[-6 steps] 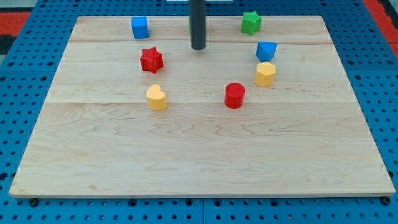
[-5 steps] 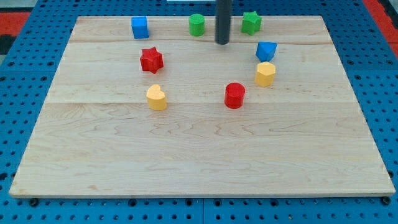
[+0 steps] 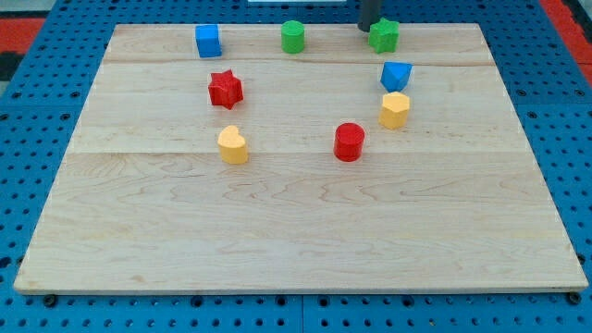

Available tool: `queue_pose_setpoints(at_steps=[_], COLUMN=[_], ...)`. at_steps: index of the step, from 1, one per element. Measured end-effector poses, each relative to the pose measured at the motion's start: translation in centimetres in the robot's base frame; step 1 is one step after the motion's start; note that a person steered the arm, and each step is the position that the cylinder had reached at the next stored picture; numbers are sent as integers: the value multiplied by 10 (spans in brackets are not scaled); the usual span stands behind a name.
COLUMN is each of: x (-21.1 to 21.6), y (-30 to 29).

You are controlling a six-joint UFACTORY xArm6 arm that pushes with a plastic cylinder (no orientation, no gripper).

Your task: Move the green star to the top side of the blue triangle

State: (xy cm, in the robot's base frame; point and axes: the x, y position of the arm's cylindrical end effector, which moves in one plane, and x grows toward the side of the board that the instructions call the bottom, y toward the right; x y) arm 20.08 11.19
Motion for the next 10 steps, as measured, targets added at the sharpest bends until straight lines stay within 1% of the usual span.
queue_pose_setpoints(at_steps=[2,3,4,5,7,8,9,10], x=[40,9,-8,-7,27,28,36,59], y=[0,-3,6,35,-4,-17,-64,-103])
